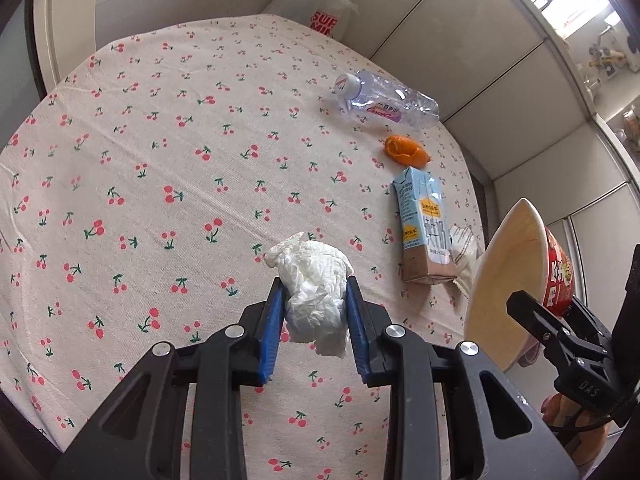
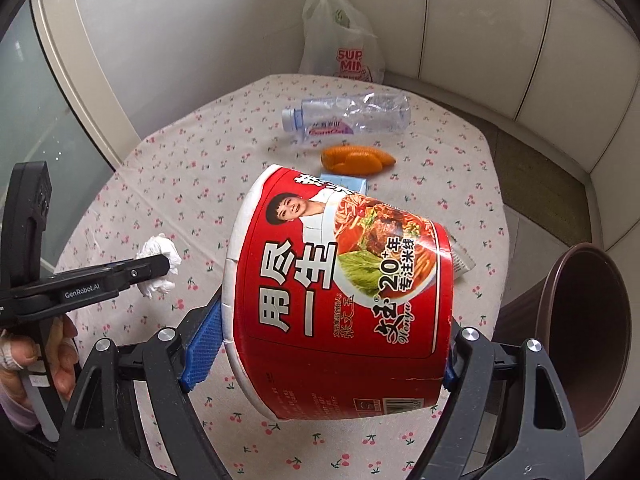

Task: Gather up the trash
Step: 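Carry the tissue and red noodle bowl over the brown bin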

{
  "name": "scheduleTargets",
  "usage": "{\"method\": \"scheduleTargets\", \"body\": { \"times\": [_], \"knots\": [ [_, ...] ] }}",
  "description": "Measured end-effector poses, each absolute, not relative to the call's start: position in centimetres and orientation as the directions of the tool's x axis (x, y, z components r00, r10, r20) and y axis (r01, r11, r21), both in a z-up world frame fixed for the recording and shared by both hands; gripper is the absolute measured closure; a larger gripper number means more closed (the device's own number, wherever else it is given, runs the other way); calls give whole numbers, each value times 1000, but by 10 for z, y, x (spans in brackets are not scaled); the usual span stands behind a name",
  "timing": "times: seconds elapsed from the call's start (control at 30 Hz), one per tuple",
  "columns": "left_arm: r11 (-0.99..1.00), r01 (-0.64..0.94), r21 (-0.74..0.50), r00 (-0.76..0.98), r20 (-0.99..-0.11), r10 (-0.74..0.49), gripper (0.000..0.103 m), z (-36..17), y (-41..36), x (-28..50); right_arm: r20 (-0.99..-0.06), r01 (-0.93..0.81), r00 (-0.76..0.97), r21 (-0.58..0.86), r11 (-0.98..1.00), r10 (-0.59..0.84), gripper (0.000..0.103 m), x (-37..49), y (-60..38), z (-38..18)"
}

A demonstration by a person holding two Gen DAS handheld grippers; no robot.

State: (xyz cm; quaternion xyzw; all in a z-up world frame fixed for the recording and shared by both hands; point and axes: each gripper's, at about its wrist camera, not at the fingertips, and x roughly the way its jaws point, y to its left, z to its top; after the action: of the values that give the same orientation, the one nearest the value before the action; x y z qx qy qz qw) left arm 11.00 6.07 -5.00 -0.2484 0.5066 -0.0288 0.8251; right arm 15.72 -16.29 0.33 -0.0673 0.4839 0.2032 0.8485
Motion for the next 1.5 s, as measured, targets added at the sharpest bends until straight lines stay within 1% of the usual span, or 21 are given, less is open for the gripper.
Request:
{"method": "scheduleTargets", "body": {
  "times": [0.43,0.8,1.07,1.23,1.33,1.5],
  "knots": [
    [896,-141,-422,536,-793,-289,73,-12,31,125,-774,-331,557,126,935,301,24,161,-190,30],
    [914,-17,-406,573,-753,-324,73,21,-31,143,-691,-168,676,191,967,254,24,167,-260,54],
    [911,67,-408,565,-737,-371,73,34,-84,161,-647,8,747,235,972,151,24,163,-330,59],
    [909,115,-401,549,-737,-394,73,34,-119,169,-633,157,772,259,953,45,24,161,-377,53],
    [906,143,-398,536,-739,-409,73,33,-139,173,-622,245,782,238,940,-47,24,157,-399,52],
    [902,186,-390,513,-744,-428,73,31,-175,180,-650,370,746,224,902,-144,22,159,-431,41]
  ]
}}
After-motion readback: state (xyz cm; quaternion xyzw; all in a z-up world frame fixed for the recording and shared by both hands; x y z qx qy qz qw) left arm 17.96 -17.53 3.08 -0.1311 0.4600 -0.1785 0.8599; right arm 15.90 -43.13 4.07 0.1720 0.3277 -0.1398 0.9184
